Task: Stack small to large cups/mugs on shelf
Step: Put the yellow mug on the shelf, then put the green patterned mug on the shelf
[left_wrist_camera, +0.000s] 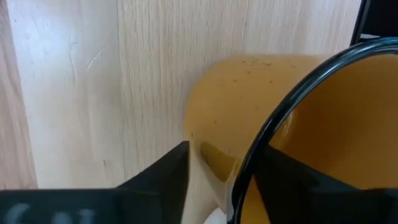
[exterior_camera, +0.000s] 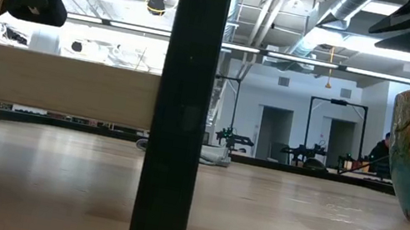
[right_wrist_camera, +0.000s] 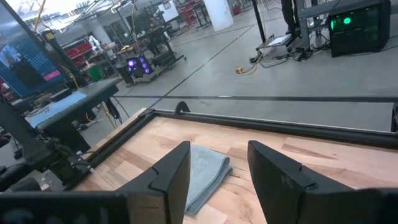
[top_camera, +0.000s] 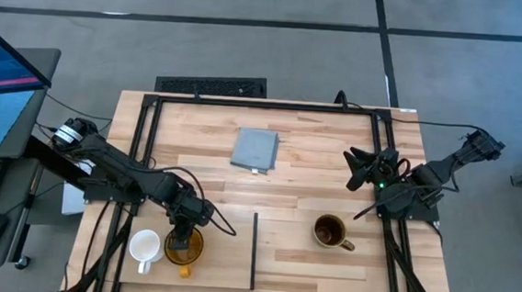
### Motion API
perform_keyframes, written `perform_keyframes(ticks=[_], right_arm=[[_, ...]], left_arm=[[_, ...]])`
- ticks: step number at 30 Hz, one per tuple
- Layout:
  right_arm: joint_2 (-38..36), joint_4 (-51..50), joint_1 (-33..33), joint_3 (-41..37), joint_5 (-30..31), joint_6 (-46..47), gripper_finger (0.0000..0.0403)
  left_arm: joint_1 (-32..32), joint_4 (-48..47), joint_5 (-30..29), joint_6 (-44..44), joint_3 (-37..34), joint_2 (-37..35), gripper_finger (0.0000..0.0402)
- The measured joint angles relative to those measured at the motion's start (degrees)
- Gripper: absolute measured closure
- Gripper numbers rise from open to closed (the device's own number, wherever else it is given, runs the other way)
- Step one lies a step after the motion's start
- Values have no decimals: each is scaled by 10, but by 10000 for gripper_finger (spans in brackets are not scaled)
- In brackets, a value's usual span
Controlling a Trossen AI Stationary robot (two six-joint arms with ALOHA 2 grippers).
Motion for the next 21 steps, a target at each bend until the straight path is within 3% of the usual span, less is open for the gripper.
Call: perform_keyframes(ticks=[8, 21], right_arm=[[0, 0, 0, 0, 0, -13, 223], [0, 20, 0, 0, 0, -13, 223]], left_arm=[[6, -9, 1, 37, 17, 0, 161], [6, -177, -30, 34, 142, 0, 154]])
